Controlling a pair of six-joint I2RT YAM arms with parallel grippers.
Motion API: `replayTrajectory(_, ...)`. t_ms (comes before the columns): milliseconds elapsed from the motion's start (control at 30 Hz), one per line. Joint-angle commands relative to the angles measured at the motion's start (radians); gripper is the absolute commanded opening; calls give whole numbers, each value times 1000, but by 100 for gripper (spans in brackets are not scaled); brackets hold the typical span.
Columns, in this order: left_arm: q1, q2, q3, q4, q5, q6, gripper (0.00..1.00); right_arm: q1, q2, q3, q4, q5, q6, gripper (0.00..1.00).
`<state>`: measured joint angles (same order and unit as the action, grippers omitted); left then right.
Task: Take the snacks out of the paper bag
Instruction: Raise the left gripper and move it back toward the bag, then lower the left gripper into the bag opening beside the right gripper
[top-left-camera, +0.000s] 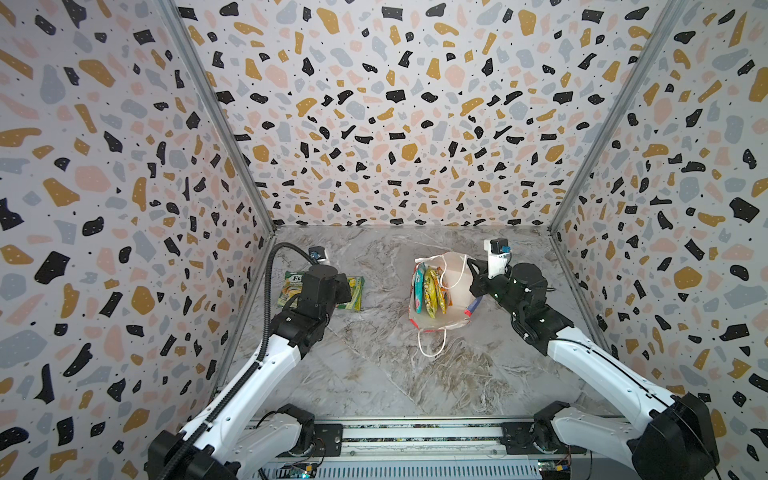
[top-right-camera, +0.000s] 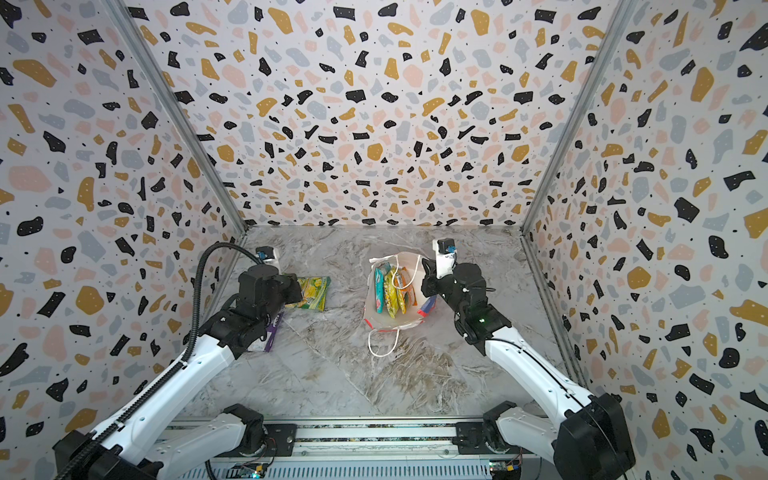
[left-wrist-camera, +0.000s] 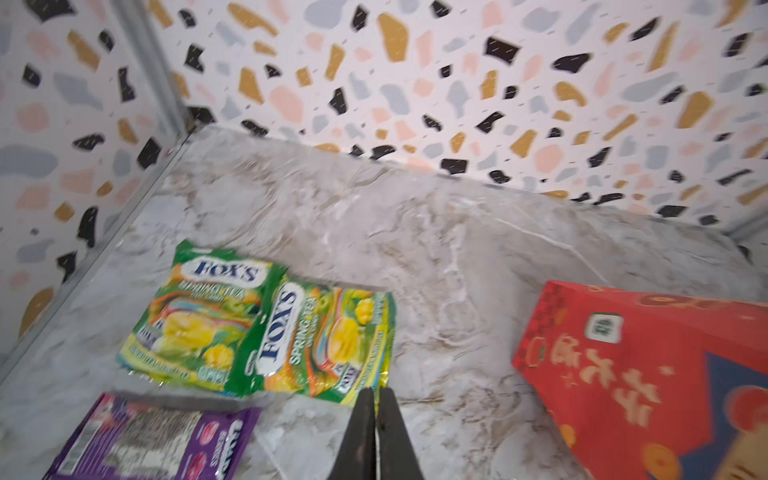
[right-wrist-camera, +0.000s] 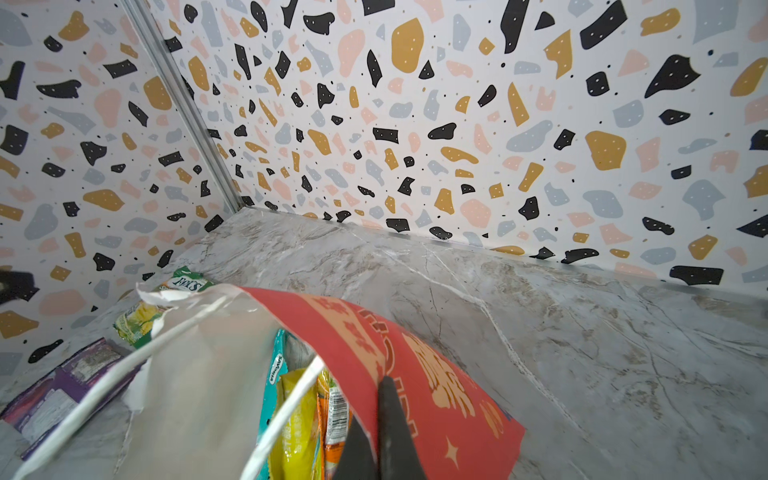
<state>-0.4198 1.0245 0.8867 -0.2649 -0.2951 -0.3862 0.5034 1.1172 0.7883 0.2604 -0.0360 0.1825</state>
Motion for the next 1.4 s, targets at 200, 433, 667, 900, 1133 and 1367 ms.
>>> replayTrajectory(200,-385,16,-16,101,-6,130,8,138,12,33,-123,21,-113,0)
replayTrajectory(433,-548,32,-71,300,-37,116,11,139,17,53,-142,1,-97,0)
replayTrajectory(667,-628,39,-13,339,-42,232,14,139,-37,35,-106,37,-97,0)
replayTrajectory(900,-676,153,14,425,59,269,16,140,-27,40,-52,69,-92,0)
replayTrajectory(1133,-683,272,-8,508,29,218,22,139,-35,25,-26,95,-103,0)
replayTrajectory(1367,-654,331,-40,597,-35,182,33,133,-43,6,6,102,-103,0)
